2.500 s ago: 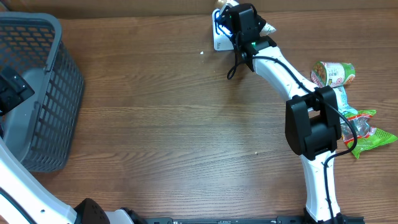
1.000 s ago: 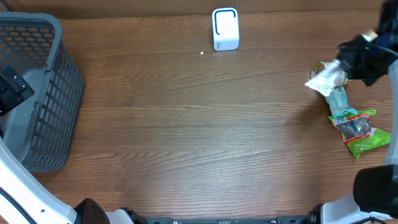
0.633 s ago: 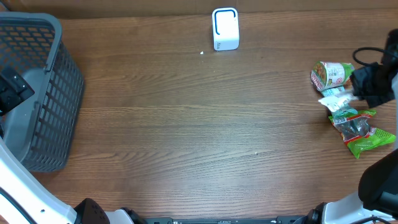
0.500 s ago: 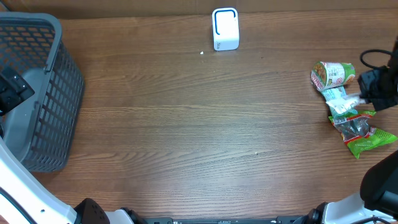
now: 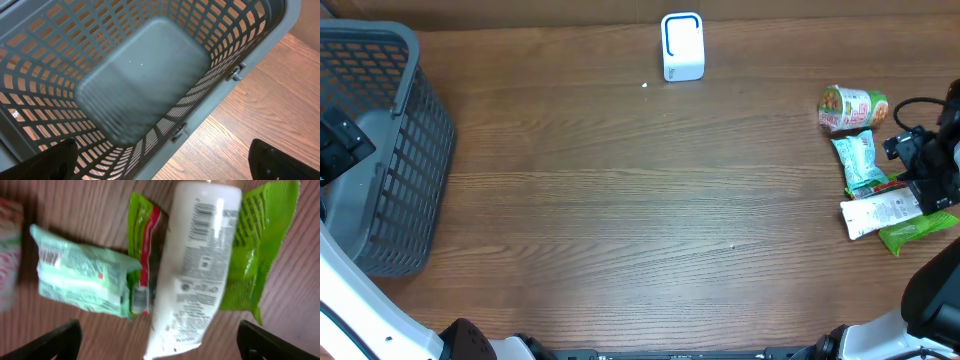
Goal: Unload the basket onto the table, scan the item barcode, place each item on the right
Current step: 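Carry the tube right and release it on the scanned items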
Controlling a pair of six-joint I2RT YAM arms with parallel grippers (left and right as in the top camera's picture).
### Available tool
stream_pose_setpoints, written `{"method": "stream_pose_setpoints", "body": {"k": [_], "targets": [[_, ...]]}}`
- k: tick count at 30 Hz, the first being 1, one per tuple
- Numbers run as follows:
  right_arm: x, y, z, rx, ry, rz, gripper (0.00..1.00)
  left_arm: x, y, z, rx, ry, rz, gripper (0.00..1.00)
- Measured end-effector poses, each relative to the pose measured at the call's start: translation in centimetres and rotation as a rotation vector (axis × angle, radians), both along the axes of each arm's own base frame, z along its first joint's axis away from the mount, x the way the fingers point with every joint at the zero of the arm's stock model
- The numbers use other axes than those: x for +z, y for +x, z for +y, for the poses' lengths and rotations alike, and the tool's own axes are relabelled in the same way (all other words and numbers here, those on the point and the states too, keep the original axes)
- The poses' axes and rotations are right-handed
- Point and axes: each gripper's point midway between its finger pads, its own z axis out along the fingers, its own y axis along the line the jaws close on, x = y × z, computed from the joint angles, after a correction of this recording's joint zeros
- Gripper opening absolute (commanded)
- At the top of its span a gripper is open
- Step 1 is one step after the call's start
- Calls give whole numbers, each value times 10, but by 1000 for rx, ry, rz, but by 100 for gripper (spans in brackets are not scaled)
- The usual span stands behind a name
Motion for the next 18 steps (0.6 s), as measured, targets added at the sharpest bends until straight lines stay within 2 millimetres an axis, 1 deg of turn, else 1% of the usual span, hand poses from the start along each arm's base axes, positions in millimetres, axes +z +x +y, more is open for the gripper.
{"method": "stream_pose_setpoints", "body": {"k": [2, 5, 6, 7, 9, 10, 11, 13, 14, 15, 16, 18], "targets": [[5, 0, 5, 41, 23, 3, 100, 0, 0, 0, 0, 0, 0, 100], [29, 12, 11, 122, 49, -59, 100, 0, 0, 0, 0, 0, 0, 100], [48, 20, 16, 175, 56, -121, 100, 0, 0, 0, 0, 0, 0, 100], [55, 22, 17, 195, 55, -143, 100, 0, 0, 0, 0, 0, 0, 100], [95, 29, 30, 300, 47, -264, 100, 0, 0, 0, 0, 0, 0, 100], [113, 30, 38, 352, 38, -319, 100, 0, 0, 0, 0, 0, 0, 100], [137, 28, 49, 418, 21, -386, 100, 0, 0, 0, 0, 0, 0, 100], [176, 16, 72, 534, -17, -493, 100, 0, 0, 0, 0, 0, 0, 100], [190, 8, 82, 580, -34, -530, 100, 0, 0, 0, 0, 0, 0, 99], [205, -1, 91, 624, -54, -568, 100, 0, 0, 0, 0, 0, 0, 100], [220, -15, 101, 673, -81, -605, 100, 0, 0, 0, 0, 0, 0, 100], [237, -36, 111, 724, -117, -645, 100, 0, 0, 0, 0, 0, 0, 100]]}}
